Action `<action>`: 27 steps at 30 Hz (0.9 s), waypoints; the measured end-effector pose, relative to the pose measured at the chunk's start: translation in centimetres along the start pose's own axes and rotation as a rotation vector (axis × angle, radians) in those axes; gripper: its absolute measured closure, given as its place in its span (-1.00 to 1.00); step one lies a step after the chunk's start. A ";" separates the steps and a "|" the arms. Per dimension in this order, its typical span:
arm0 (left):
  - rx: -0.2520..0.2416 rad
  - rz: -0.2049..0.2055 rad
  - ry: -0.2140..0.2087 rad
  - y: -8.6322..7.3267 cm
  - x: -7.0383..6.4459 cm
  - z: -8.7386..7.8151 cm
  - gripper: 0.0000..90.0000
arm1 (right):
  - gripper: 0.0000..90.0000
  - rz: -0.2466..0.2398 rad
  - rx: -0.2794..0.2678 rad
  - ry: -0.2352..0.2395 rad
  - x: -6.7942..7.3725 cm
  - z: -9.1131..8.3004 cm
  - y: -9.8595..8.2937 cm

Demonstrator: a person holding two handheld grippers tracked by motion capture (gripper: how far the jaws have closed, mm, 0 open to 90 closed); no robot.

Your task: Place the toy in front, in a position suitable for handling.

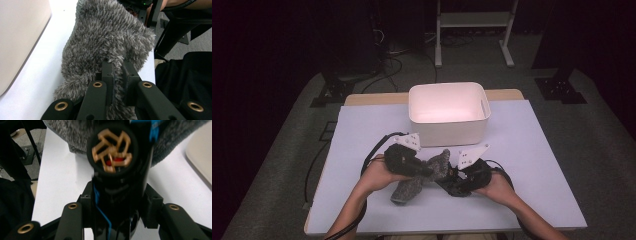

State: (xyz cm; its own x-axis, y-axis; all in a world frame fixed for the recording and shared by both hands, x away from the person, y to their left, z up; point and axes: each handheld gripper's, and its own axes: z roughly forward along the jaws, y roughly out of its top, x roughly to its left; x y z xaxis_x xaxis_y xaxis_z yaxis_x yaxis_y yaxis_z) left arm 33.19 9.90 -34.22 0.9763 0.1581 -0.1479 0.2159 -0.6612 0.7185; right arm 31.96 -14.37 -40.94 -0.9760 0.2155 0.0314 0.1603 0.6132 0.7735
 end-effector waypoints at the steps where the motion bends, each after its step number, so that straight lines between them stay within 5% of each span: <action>1: 0.004 0.007 0.000 0.2 -0.1 0.0 0.84 | 0.18 0.000 -0.003 -0.001 0.0 -0.1 0.1; 7: -0.002 0.017 0.009 0.5 -0.2 0.0 0.84 | 0.23 -0.031 0.001 -0.030 0.4 -0.9 0.1; 13: 0.027 -0.038 0.062 -0.9 0.7 -0.9 0.84 | 0.24 -0.018 -0.021 -0.023 0.3 -0.8 0.0; 21: -0.015 -0.041 0.086 -1.2 0.4 -3.4 0.84 | 0.24 -0.059 -0.075 0.027 0.6 1.5 2.0; 27: -0.004 -0.044 0.072 -1.4 0.4 -2.9 0.84 | 0.22 -0.057 -0.046 0.037 0.6 2.3 2.2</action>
State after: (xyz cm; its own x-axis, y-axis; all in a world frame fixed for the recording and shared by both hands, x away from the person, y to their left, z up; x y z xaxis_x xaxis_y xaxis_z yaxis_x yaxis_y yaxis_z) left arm 33.24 12.99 -33.32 0.9621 0.2394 -0.1308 0.2588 -0.6493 0.7151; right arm 32.04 -11.08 -40.68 -0.9883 0.1519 0.0093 0.0980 0.5882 0.8028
